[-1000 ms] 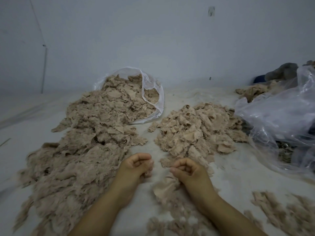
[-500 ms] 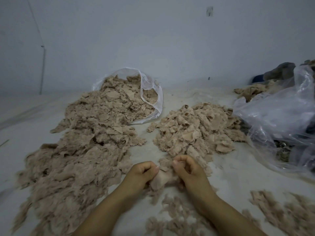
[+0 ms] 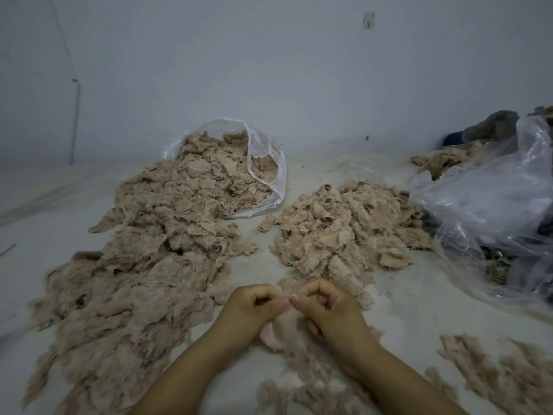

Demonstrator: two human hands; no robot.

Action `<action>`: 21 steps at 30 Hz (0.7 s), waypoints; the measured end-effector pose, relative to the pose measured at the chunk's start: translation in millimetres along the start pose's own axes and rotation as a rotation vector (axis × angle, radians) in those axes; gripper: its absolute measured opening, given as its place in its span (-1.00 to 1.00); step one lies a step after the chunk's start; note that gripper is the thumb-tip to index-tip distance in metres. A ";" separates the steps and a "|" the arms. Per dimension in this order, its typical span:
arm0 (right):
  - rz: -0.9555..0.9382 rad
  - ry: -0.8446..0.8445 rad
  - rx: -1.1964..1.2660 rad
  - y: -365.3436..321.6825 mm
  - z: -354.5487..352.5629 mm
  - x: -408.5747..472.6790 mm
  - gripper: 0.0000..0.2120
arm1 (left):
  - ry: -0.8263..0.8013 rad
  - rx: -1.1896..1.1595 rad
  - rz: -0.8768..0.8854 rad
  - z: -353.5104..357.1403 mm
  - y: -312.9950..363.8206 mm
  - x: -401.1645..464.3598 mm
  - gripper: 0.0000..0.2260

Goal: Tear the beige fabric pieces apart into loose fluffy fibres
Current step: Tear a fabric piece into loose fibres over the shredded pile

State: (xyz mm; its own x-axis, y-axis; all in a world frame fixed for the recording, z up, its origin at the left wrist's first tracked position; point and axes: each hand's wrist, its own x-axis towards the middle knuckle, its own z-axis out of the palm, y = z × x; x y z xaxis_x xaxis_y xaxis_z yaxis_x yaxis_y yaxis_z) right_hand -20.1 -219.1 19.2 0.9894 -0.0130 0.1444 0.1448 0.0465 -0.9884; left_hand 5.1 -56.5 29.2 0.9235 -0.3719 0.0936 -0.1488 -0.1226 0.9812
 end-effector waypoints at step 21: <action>0.302 -0.239 0.106 -6.6 4.5 -5.6 -0.58 | 0.266 0.046 0.014 4.5 -4.6 6.9 -0.84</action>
State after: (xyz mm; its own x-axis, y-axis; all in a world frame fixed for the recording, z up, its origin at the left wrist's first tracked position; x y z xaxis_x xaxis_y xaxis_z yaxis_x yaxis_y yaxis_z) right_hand -26.5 -214.9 25.1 0.9594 0.2490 -0.1325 -0.1654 0.1159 -0.9794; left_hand 10.6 -62.6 24.5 0.9807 -0.1203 0.1541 -0.1727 -0.1631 0.9714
